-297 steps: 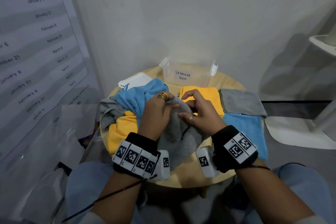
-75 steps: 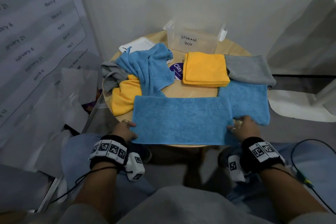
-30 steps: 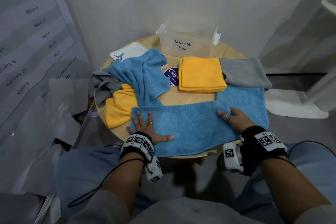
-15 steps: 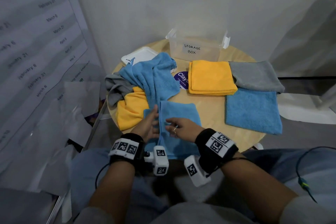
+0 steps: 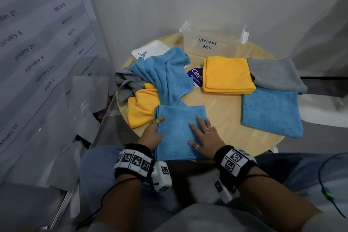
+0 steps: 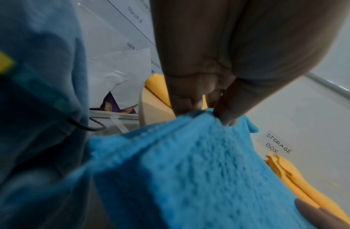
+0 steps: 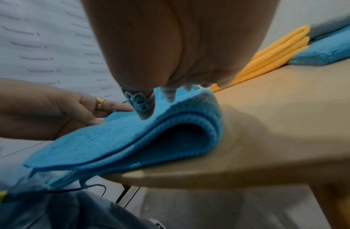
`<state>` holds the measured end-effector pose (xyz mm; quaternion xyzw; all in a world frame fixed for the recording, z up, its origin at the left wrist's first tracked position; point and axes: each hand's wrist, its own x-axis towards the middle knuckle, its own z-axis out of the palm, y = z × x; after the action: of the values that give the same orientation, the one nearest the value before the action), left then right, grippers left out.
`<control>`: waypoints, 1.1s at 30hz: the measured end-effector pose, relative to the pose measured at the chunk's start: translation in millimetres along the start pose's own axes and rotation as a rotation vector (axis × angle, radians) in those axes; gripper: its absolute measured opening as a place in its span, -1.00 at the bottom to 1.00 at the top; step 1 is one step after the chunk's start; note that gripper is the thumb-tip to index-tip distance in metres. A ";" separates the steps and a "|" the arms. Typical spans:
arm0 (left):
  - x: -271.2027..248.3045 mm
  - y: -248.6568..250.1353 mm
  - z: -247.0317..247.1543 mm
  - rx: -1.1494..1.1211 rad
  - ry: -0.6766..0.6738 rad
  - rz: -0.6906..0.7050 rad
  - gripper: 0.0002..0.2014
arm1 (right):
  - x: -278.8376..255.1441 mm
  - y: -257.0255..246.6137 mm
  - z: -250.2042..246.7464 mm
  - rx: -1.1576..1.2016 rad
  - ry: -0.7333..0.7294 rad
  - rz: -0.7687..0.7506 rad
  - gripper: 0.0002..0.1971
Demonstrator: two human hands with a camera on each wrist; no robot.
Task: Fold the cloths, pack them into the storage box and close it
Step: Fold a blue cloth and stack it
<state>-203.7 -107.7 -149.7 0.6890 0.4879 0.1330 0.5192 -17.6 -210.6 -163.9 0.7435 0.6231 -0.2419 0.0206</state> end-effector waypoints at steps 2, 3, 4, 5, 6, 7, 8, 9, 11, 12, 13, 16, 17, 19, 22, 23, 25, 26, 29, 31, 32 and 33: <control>1.2 -3.5 -1.4 -0.005 0.004 -0.017 -0.36 | 3.1 -1.8 5.2 -0.042 -0.045 0.016 -0.29; 2.4 -4.6 -2.1 0.010 0.007 -0.030 -0.36 | 4.3 -2.5 8.2 -0.053 -0.066 0.022 -0.28; 4.0 -4.8 -2.0 0.031 0.007 -0.039 -0.35 | 4.8 -2.7 10.4 -0.057 -0.083 0.027 -0.28; 5.2 -3.8 -2.0 0.064 0.010 -0.045 -0.36 | 5.0 -2.4 12.7 -0.058 -0.095 0.030 -0.27; 6.7 -2.1 -1.6 0.112 0.011 -0.058 -0.36 | 4.7 -2.2 13.8 -0.058 -0.108 0.034 -0.27; 7.3 0.2 -1.1 0.210 0.013 -0.080 -0.37 | 3.8 -1.4 13.3 -0.054 -0.117 0.040 -0.27; 7.3 4.2 1.2 0.385 0.033 -0.116 -0.39 | 2.3 -1.1 10.3 -0.039 -0.115 0.044 -0.28; 6.8 10.0 4.7 0.601 0.081 -0.139 -0.39 | 1.9 -1.2 5.2 -0.008 -0.084 0.040 -0.30; 6.8 24.6 17.4 0.856 0.157 -0.044 -0.35 | 7.6 -4.5 -8.5 0.080 0.065 0.003 -0.38; 8.8 29.2 28.3 0.895 0.132 0.027 -0.34 | 13.9 -6.2 -15.0 0.104 0.132 -0.017 -0.41; 11.0 31.7 39.9 0.909 0.063 0.061 -0.36 | 22.1 -7.1 -19.7 0.101 0.154 -0.034 -0.41; 15.3 21.5 61.9 0.865 -0.157 -0.049 -0.35 | 43.6 -2.9 -20.1 0.005 -0.008 -0.019 -0.38; 15.3 14.6 62.2 0.856 -0.187 -0.067 -0.32 | 46.9 1.0 -17.6 -0.009 -0.067 -0.001 -0.35; 14.5 1.8 56.2 0.849 -0.177 -0.083 -0.22 | 47.9 9.7 -14.8 0.014 -0.115 0.034 -0.28; 10.1 -0.8 45.3 0.794 -0.060 -0.230 0.00 | 42.3 15.7 -16.0 0.028 -0.110 0.096 -0.19; 7.1 2.4 43.7 0.731 0.013 -0.274 0.07 | 40.5 14.8 -17.1 -0.010 -0.108 0.123 -0.18; 3.3 9.0 42.8 0.630 0.184 -0.283 0.13 | 34.6 9.6 -22.5 -0.138 -0.091 0.214 -0.19; 4.6 8.7 42.4 0.610 0.238 -0.276 0.12 | 31.3 7.1 -27.1 -0.190 -0.077 0.264 -0.26; 12.9 7.6 36.3 0.557 0.213 -0.330 -0.04 | 22.7 4.2 -46.0 -0.283 -0.079 0.361 -0.47; 18.0 13.3 31.7 0.635 0.107 -0.345 -0.19 | 26.1 10.5 -51.8 -0.238 -0.018 0.364 -0.43; 19.5 18.3 29.7 0.694 0.061 -0.335 -0.26 | 30.9 15.6 -50.9 -0.152 0.034 0.326 -0.31; 20.3 23.6 28.3 0.743 0.023 -0.312 -0.31 | 35.4 20.1 -50.3 -0.012 0.063 0.276 -0.17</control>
<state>-161.6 -107.5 -148.3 0.7459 0.6074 -0.1253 0.2431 21.8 -165.9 -138.6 0.8292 0.5167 -0.2096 0.0387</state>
